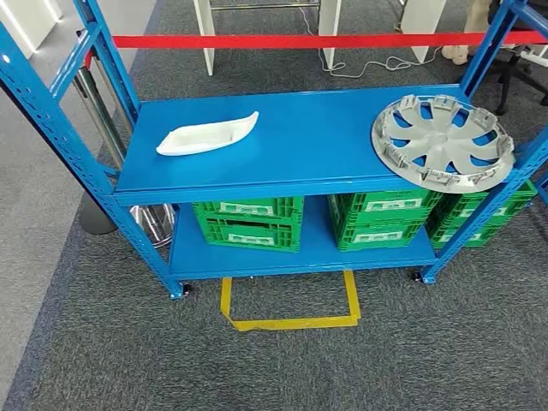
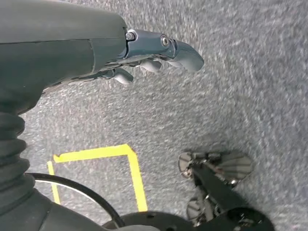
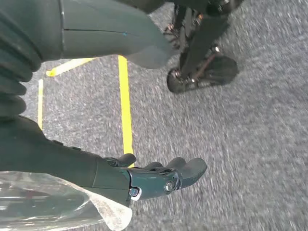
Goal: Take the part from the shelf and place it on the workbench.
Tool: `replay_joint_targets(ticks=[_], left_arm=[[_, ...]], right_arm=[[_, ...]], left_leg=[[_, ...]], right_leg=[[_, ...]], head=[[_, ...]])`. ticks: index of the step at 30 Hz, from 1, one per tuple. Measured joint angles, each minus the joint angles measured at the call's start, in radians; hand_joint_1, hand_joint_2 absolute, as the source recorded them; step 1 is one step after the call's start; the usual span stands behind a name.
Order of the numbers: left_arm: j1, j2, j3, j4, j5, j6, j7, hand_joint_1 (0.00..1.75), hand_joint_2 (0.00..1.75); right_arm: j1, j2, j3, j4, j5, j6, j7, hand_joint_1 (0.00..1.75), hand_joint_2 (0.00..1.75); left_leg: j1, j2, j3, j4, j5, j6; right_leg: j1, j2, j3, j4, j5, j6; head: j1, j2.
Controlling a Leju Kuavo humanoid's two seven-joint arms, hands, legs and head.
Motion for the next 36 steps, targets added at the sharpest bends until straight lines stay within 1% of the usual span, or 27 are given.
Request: replay_joint_targets(ticks=[2, 6, 9, 10, 13, 19, 24, 28, 33, 36], left_arm=[[-0.003, -0.004, 0.016, 0.002, -0.014, 0.009, -0.007, 0.00, 1.75], [-0.017, -0.018, 0.088, 0.013, -0.073, 0.046, -0.036, 0.00, 1.75], [-0.027, -0.030, 0.142, 0.020, -0.117, 0.074, -0.058, 0.00, 0.44], [-0.030, -0.034, 0.160, 0.023, -0.132, 0.083, -0.065, 0.00, 0.00], [-0.040, -0.047, 0.217, 0.032, -0.177, 0.112, -0.089, 0.00, 0.00], [-0.059, -0.070, 0.327, 0.049, -0.267, 0.166, -0.137, 0.00, 0.00], [-0.077, -0.090, 0.422, 0.064, -0.345, 0.213, -0.179, 0.00, 0.00], [-0.093, -0.104, 0.505, 0.077, -0.415, 0.250, -0.217, 0.00, 0.00], [-0.111, -0.120, 0.600, 0.093, -0.497, 0.288, -0.262, 0.00, 0.00], [-0.121, -0.129, 0.651, 0.101, -0.542, 0.307, -0.287, 0.00, 0.00]], right_arm=[[-0.003, 0.002, -0.018, 0.002, 0.017, -0.005, -0.005, 0.00, 1.75], [-0.016, 0.014, -0.096, 0.010, 0.085, -0.026, -0.024, 0.00, 1.75], [-0.025, 0.024, -0.155, 0.017, 0.135, -0.042, -0.039, 0.00, 1.75], [-0.029, 0.027, -0.175, 0.020, 0.151, -0.047, -0.044, 0.00, 1.31], [-0.039, 0.037, -0.239, 0.028, 0.204, -0.063, -0.064, 0.00, 0.00], [-0.059, 0.053, -0.361, 0.042, 0.302, -0.094, -0.119, 0.00, 0.00], [-0.079, 0.067, -0.453, 0.042, 0.368, -0.119, -0.190, 0.00, 0.00], [-0.090, 0.079, -0.494, 0.007, 0.392, -0.140, -0.260, 0.00, 0.00], [-0.093, 0.097, -0.517, -0.087, 0.398, -0.166, -0.341, 0.00, 0.00], [-0.090, 0.108, -0.523, -0.157, 0.400, -0.179, -0.382, 0.00, 1.31]], left_leg=[[0.000, 0.000, 0.000, 0.000, 0.000, 0.000], [0.000, 0.000, 0.000, 0.000, 0.000, 0.000], [0.000, 0.000, 0.000, 0.000, 0.000, 0.000], [0.000, 0.000, 0.000, 0.000, 0.000, 0.000], [0.000, 0.000, 0.000, 0.000, 0.000, 0.000], [0.000, 0.000, 0.001, 0.000, 0.000, 0.000], [0.000, 0.000, 0.000, 0.001, 0.000, 0.000], [0.000, 0.000, 0.000, 0.001, 0.000, 0.000], [0.000, 0.000, 0.001, 0.001, 0.000, 0.000], [0.000, 0.000, 0.001, 0.001, 0.000, 0.000]], right_leg=[[0.000, 0.000, 0.000, 0.000, 0.000, 0.000], [0.000, 0.000, -0.001, 0.000, 0.000, 0.000], [0.000, 0.000, -0.001, 0.000, 0.000, 0.000], [0.000, 0.000, -0.001, 0.000, 0.000, 0.000], [0.000, 0.000, -0.001, 0.000, 0.000, 0.000], [0.000, 0.000, -0.001, 0.000, 0.000, 0.000], [0.000, 0.000, -0.001, 0.000, 0.000, 0.000], [0.000, 0.000, -0.001, 0.000, 0.000, 0.000], [0.000, 0.000, -0.001, 0.000, 0.000, 0.000], [0.000, 0.000, -0.001, 0.000, 0.000, 0.000]], head=[[0.000, 0.000], [0.000, 0.000], [0.000, 0.000], [0.000, 0.000], [0.000, 0.000], [0.000, 0.000], [0.000, 0.000], [0.000, 0.000], [0.000, 0.000], [0.000, 0.000]])
